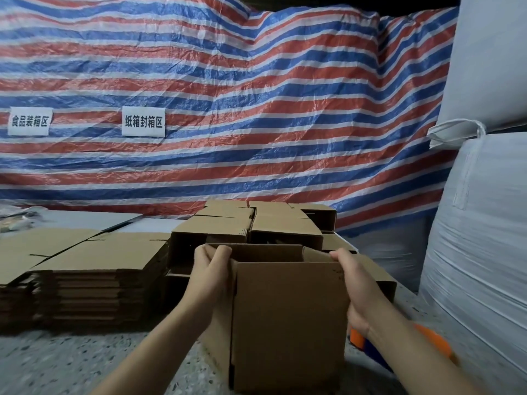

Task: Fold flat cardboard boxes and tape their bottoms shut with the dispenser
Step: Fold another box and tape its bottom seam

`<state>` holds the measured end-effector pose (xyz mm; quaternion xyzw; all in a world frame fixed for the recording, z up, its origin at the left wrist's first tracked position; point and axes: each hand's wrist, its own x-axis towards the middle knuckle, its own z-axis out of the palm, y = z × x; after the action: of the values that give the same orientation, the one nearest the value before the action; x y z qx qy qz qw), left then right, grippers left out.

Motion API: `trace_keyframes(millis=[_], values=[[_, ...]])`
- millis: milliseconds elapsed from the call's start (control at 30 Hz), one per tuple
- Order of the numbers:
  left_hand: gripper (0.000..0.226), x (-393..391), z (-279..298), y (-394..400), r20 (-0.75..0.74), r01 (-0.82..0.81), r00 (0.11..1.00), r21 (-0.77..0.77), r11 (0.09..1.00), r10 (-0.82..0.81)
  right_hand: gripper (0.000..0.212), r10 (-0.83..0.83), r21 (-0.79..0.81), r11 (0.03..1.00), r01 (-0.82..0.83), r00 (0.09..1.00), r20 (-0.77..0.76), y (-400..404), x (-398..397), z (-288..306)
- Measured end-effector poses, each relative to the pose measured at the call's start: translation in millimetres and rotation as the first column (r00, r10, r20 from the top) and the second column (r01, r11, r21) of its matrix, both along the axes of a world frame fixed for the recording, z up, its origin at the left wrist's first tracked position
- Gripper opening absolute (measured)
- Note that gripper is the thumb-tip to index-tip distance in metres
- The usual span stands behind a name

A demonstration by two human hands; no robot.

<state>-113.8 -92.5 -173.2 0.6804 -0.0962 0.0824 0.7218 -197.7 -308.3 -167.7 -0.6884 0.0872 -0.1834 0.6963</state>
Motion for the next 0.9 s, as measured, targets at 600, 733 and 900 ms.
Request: trace_keyframes(millis=[600,733,900], values=[[0.033,4.9,4.1,14.2,-0.17,0.376,0.902,-0.146,0.915,-0.398,0.053,0.059,0.18,0.981,-0.067,0.997,0.05,0.4,-1.9,-13.1],[0.034,6.6,6.4,12.9,-0.155,0.401,0.891,-0.174,0.9,-0.427,0.046,0.151,0.172,0.972,-0.162,0.986,0.073,1.9,-1.8,-19.7],[0.04,9.3,6.5,15.6,-0.173,0.397,0.882,-0.229,0.889,-0.438,0.072,0.13,0.305,0.94,-0.155,0.986,0.102,10.8,14.5,-31.5]])
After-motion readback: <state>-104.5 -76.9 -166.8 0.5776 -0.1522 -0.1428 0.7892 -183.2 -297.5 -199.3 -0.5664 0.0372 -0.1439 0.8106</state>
